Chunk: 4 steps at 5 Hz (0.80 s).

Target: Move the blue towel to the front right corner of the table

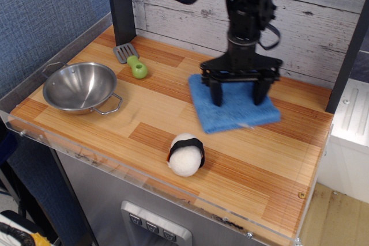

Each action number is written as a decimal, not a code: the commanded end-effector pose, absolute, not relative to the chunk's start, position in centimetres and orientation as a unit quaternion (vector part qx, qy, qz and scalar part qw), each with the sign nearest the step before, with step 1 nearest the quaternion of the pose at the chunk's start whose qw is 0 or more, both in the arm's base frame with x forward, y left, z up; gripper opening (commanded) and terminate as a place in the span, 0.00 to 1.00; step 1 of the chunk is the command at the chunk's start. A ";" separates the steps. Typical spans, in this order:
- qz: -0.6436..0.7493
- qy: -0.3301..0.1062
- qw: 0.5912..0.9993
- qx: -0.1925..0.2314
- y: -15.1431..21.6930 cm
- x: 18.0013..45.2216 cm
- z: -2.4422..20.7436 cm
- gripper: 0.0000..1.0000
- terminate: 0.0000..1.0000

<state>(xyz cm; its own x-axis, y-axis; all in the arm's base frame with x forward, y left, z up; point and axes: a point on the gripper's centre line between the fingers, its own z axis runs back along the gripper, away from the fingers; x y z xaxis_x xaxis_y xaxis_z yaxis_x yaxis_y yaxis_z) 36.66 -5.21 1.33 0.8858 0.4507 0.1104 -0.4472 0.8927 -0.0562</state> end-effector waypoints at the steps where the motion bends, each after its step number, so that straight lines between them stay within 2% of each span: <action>1: 0.160 -0.084 0.983 -0.032 -9.9 34.0 3.6 1.00 0.00; 2: 0.137 -0.078 0.987 -0.036 -11.4 32.0 3.5 1.00 0.00; 4: 0.105 -0.085 0.990 -0.032 -11.9 30.6 4.2 1.00 0.00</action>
